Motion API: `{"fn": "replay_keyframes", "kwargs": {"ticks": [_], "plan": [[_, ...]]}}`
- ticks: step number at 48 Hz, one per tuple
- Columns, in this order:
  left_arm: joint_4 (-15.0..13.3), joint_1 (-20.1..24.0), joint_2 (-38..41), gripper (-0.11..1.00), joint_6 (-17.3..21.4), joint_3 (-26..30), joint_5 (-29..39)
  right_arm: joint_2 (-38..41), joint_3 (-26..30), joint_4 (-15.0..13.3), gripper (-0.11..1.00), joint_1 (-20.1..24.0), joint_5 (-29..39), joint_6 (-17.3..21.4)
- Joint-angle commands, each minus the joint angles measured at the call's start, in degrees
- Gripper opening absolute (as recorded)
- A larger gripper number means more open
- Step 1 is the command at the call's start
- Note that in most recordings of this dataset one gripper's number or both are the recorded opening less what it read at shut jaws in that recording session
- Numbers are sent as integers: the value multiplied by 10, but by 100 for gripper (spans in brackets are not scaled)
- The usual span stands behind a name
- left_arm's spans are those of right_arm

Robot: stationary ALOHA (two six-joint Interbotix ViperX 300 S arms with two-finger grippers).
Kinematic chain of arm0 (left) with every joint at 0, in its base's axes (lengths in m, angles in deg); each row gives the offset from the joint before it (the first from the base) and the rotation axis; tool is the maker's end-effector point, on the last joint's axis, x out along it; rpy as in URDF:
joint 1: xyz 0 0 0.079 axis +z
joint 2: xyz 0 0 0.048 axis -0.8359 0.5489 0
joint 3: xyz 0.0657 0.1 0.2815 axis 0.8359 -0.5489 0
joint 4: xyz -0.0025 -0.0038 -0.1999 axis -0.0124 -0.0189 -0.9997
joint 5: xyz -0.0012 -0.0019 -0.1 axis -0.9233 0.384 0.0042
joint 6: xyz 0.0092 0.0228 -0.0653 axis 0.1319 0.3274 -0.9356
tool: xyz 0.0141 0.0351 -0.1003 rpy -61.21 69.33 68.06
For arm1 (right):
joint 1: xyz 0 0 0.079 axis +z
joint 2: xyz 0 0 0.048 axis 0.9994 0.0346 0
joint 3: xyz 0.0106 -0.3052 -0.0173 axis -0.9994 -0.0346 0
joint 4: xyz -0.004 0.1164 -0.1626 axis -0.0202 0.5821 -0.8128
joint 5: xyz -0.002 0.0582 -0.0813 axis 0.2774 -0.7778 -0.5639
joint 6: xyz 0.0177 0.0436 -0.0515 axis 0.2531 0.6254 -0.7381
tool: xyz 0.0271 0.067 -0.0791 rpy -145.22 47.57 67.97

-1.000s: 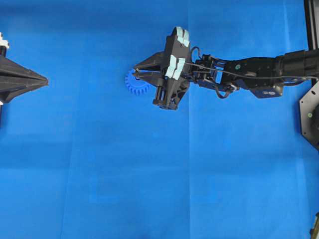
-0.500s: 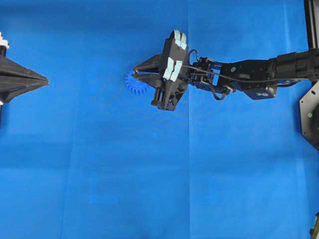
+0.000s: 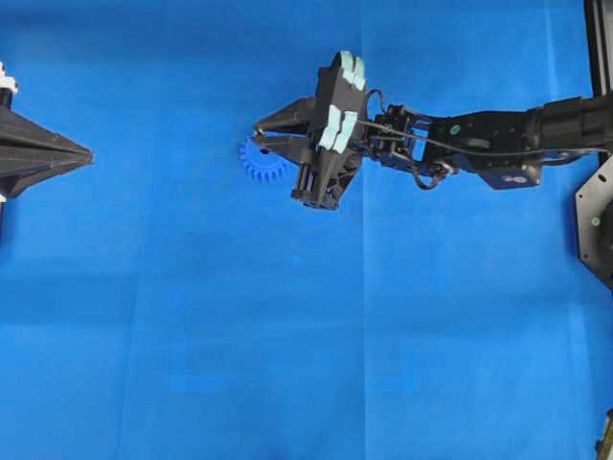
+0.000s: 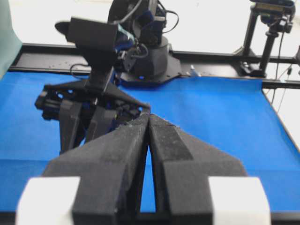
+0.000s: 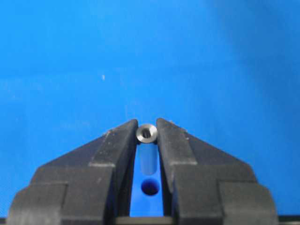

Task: Insert the shaft placed at a random location into the center hole of the small gear at another random location.
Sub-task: 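Align the held shaft above the gear's center hole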

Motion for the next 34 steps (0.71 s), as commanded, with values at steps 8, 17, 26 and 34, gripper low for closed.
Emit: {"fn": "replay_keyframes", "kwargs": {"ticks": [8, 17, 26, 34], "plan": [[2, -1, 3, 0, 0, 6, -4, -25, 3, -2, 3, 1, 0, -1], [1, -1, 3, 0, 0, 6, -4, -13, 5, -1, 3, 0, 0, 0], [2, -1, 3, 0, 0, 6, -4, 10, 7, 1, 3, -2, -4, 2], [2, -1, 3, 0, 0, 6, -2, 30, 7, 8, 3, -4, -8, 4]]}}
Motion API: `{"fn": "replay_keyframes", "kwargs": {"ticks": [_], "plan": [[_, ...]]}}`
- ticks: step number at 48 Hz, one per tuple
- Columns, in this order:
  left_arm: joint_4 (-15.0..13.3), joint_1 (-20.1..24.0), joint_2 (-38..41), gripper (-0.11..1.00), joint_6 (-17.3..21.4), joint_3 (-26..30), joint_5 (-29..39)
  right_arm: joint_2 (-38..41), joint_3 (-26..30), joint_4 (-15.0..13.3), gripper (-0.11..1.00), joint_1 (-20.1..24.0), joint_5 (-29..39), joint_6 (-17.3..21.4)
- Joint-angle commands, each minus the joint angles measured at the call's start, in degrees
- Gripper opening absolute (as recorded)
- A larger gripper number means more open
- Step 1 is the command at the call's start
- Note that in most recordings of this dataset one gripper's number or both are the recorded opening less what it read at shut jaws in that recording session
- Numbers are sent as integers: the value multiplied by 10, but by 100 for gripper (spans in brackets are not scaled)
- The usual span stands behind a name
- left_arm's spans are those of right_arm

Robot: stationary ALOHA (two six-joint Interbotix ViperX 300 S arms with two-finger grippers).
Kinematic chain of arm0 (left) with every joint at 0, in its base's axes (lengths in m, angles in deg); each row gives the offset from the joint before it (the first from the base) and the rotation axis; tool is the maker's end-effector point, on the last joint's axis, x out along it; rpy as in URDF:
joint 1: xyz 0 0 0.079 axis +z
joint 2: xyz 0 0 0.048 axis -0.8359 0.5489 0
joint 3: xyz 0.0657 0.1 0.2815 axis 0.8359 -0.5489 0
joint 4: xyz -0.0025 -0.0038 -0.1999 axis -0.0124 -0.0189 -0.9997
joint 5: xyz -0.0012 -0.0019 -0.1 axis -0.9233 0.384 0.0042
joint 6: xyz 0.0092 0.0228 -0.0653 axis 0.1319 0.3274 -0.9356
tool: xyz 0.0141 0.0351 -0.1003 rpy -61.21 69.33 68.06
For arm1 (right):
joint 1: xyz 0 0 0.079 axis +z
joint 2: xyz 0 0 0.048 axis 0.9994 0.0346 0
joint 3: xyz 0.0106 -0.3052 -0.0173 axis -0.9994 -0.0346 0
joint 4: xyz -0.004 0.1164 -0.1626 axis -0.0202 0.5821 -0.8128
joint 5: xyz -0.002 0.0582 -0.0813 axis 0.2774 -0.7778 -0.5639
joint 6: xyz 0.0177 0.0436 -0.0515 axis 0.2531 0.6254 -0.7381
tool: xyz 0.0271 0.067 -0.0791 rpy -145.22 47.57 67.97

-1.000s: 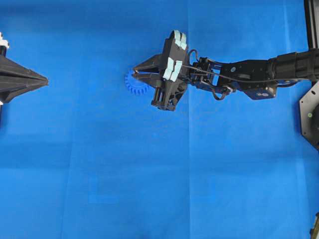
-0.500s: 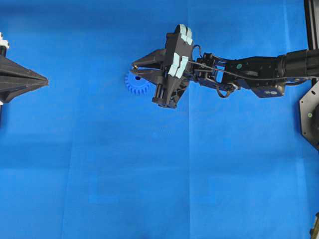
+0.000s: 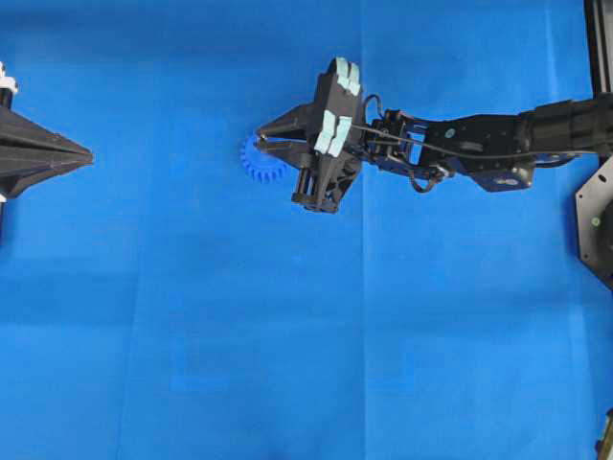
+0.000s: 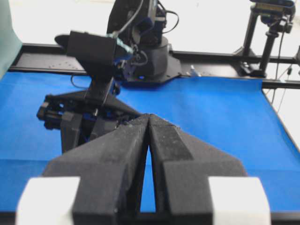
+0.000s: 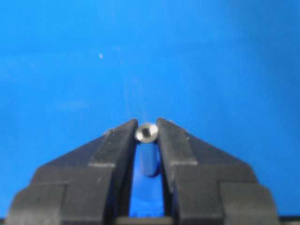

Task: Insert the shaft placed at a random location into the center hole of the small gear at another random location.
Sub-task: 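Align the held shaft above the gear's center hole, then lower the shaft into the gear's center hole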

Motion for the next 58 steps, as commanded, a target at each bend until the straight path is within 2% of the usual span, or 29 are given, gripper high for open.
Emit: {"fn": "replay_keyframes", "kwargs": {"ticks": [1, 29, 53, 58], "plan": [[1, -1, 3, 0, 0, 6, -2, -2, 8, 4, 3, -2, -10, 3], [1, -1, 4, 0, 0, 6, -2, 36, 12, 6, 3, -3, -25, 4], [1, -1, 3, 0, 0, 6, 1, 39, 14, 4, 4, -1, -21, 4], [1, -1, 3, 0, 0, 6, 1, 39, 14, 4, 8, -1, -21, 4]]}}
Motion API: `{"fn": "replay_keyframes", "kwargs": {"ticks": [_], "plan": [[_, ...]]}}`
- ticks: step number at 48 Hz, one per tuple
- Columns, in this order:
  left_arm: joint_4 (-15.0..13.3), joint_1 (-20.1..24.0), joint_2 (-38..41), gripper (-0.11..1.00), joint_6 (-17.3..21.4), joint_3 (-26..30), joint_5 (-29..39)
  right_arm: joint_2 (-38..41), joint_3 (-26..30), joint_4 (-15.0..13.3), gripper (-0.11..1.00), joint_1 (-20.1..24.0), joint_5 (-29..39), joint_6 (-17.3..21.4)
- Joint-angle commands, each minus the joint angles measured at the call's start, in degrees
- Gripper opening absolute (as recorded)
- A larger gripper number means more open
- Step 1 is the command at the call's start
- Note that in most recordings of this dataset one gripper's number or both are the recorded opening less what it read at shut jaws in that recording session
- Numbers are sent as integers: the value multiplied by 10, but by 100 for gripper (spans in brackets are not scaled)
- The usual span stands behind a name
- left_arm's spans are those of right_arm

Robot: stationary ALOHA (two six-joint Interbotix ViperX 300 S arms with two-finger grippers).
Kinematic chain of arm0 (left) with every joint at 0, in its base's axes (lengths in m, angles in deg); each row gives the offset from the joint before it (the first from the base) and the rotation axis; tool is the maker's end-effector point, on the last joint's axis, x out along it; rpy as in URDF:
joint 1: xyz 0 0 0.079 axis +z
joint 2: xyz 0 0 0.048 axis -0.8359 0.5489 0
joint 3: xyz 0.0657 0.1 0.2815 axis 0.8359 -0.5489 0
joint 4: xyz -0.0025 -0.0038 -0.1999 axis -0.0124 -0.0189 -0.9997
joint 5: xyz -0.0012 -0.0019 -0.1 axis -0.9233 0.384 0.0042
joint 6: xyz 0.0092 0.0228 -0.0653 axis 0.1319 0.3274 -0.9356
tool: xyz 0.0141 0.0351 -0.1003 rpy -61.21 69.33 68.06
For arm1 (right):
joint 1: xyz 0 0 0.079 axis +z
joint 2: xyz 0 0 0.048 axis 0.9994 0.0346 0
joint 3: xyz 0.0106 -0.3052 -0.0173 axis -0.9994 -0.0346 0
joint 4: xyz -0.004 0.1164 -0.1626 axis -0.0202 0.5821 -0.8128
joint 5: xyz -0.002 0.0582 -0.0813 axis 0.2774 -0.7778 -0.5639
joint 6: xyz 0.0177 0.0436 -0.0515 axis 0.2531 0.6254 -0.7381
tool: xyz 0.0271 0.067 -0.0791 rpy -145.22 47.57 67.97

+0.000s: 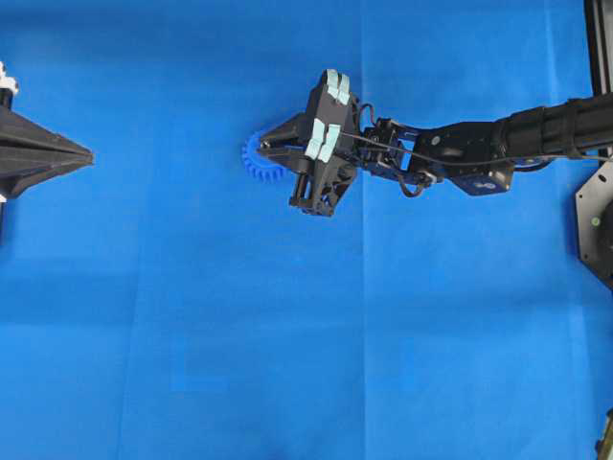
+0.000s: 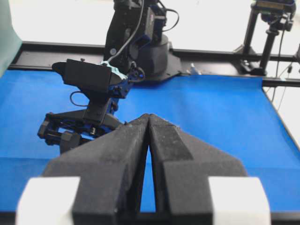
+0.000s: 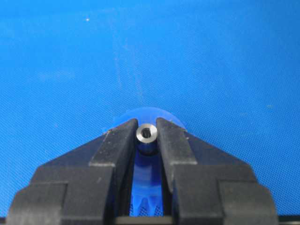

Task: Insert the shaft placed at a random location into the center hole of the small gear at another random location.
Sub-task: 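Lower the shaft into the gear's center hole, then open the right gripper to release the shaft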

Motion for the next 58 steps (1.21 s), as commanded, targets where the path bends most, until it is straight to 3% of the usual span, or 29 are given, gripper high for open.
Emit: {"fn": "replay_keyframes", "kwargs": {"ticks": [1, 6, 13, 15, 23, 38, 58], "plan": [[1, -1, 2, 0, 0, 5, -3, -10, 11, -1, 11, 1, -3, 1], [2, 0, 2, 0, 0, 5, -2, -11, 14, -1, 36, 2, -2, 1], [2, -1, 2, 0, 0, 5, -1, -23, 16, -1, 81, 2, -3, -1], [2, -1, 2, 0, 0, 6, 0, -29, 16, -1, 84, 2, -2, -2], [1, -1, 2, 0, 0, 5, 0, -62, 16, -2, 74, 2, 12, -4], [2, 0, 2, 0, 0, 6, 0, -123, 17, -4, 74, 2, 53, -10], [2, -1, 1, 0, 0, 6, 0, -139, 4, -4, 74, 6, 69, -8]]}}
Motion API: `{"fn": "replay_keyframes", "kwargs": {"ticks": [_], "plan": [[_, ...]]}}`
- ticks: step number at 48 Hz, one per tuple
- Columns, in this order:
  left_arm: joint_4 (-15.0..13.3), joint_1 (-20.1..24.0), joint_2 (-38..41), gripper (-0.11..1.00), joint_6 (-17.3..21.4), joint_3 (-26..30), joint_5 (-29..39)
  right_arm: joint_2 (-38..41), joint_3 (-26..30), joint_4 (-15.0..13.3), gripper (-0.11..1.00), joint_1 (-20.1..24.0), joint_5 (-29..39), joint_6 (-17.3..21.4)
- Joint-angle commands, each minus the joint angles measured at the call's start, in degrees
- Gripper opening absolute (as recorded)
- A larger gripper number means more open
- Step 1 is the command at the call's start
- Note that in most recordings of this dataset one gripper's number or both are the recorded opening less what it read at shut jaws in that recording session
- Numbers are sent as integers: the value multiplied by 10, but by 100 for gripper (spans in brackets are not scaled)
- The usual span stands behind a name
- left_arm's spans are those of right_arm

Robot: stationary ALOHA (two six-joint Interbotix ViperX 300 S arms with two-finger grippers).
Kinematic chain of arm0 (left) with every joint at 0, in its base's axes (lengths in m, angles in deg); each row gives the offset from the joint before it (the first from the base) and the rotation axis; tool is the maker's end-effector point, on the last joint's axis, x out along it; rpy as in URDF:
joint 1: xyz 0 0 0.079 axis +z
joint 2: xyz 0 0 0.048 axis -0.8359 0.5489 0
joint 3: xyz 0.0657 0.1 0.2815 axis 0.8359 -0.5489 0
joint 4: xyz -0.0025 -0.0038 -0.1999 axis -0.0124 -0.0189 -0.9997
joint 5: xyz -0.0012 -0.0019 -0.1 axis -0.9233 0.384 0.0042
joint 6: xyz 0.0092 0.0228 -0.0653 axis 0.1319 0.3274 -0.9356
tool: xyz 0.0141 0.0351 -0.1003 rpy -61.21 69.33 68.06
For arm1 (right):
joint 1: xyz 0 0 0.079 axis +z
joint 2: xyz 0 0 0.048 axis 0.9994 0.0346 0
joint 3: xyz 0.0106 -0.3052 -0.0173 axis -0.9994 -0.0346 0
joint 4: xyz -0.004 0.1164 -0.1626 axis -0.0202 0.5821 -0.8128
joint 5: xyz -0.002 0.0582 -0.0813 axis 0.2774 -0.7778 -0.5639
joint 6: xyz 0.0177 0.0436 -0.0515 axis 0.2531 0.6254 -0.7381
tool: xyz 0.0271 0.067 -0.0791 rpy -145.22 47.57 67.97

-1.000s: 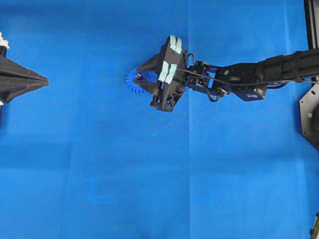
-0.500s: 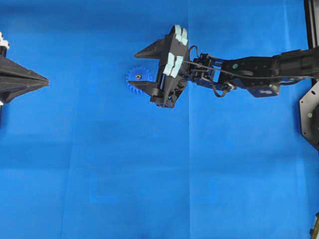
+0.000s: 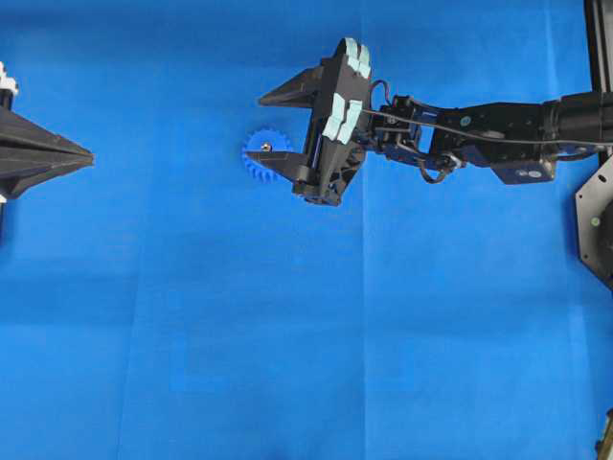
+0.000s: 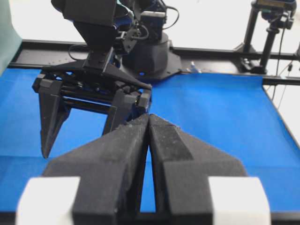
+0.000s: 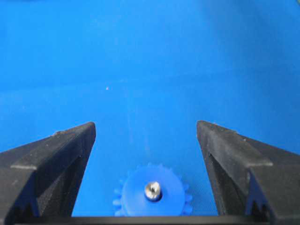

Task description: Insert the shaft placed at a random location into the center hole of the small gear at another random location.

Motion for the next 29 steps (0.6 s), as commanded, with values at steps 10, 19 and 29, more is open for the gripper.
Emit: {"fn": "replay_keyframes", "kwargs": {"ticks": [10, 19, 29], "plan": [[1, -1, 2, 0, 0, 6, -3, -69, -38, 0, 74, 7, 10, 1], [1, -1, 2, 0, 0, 6, -3, -113, -89, 0, 74, 11, 10, 1], [0, -1, 2, 0, 1, 6, -2, -155, -138, 3, 74, 12, 7, 4]]}}
